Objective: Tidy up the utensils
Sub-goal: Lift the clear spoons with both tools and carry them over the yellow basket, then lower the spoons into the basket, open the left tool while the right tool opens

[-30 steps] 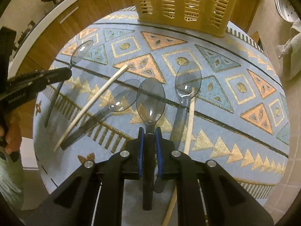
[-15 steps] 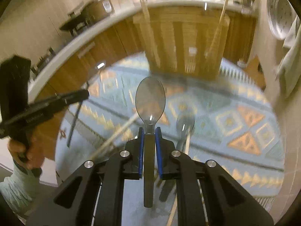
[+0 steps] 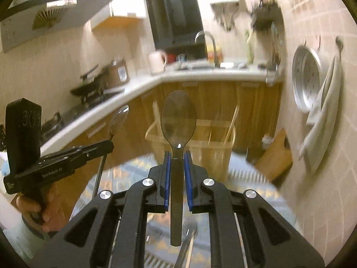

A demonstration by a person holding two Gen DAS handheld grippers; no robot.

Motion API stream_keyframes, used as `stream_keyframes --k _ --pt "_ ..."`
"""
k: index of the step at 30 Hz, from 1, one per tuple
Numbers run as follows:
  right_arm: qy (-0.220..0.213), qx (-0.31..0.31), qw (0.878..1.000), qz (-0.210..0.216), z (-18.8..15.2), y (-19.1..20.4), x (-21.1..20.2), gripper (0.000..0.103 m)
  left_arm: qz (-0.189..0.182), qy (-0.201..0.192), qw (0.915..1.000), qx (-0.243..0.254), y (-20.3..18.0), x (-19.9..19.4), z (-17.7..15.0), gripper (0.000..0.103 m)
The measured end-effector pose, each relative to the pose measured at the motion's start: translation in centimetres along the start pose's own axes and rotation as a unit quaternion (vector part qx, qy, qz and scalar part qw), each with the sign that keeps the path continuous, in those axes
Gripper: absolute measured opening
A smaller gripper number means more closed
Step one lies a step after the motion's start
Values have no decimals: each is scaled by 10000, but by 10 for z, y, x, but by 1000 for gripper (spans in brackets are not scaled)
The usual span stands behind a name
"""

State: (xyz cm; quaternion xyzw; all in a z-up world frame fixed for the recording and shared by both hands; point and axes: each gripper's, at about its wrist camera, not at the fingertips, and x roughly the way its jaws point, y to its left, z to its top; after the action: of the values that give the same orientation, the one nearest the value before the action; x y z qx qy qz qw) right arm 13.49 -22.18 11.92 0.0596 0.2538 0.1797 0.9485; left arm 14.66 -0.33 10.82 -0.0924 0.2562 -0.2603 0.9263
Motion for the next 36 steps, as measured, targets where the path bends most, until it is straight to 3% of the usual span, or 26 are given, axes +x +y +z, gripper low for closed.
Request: stream_keyframes --k 9,16,26,36 --pt "-878 -128 9958 -212 35 -18 29 10 143 -1122 9931 318 -4 35 46 10" --pt "-1413 -127 9894 -315 53 -39 56 10 196 -1605 9857 478 7 65 68 10" --pt "-1471 149 9877 -504 53 -76 112 10 483 -1757 9819 523 24 109 65 10" --pt "-1380 -14 9886 -596 33 -77 140 10 705 -1679 9815 593 35 132 49 10"
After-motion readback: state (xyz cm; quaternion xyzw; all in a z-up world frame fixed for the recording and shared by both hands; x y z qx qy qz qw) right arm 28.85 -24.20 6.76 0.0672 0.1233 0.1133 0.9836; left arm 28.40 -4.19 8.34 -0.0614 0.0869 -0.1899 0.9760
